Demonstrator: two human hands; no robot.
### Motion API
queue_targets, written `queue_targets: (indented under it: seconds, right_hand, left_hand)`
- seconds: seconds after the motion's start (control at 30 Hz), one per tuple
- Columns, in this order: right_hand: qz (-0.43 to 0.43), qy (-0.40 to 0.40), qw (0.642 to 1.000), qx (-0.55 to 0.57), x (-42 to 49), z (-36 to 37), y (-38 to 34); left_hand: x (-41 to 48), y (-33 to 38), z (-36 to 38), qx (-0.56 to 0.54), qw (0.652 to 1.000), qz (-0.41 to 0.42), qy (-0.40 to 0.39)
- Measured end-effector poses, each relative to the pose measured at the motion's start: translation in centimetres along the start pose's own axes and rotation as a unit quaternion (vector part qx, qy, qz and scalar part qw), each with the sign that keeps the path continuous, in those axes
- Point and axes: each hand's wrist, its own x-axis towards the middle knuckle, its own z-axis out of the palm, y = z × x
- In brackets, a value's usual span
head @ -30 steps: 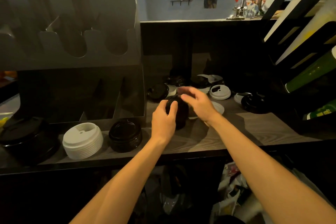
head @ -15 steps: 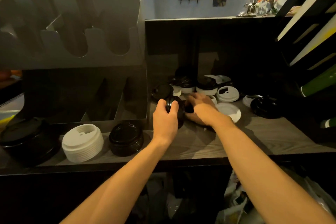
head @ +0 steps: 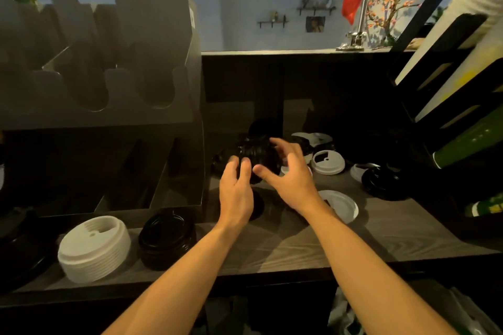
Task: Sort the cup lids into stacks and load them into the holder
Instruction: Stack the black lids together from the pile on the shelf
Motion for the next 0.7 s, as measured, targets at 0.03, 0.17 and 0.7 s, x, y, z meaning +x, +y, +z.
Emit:
queue_targets:
  seconds: [0.03, 0.17, 0.7]
  right_hand:
    - [-0.008, -0.023, 1.000, -0.005, -0.2, 0.3, -0.1]
    - [0.012, -0.033, 0.999, -0.012, -0.2, 0.8, -0.5]
    - [0.054, -0.084, 0.989, 0.106, -0.9, 0.9, -1.5]
  left_hand:
    - [0.0, 0.1, 0.0, -0.014, 1.000, 0.003, -0.004]
    - [0.2, -0.6, 0.0, -0.084, 0.996, -0.038, -0.005]
    - [0.1, -0.1, -0.4, -0.113, 0.992, -0.035, -0.036]
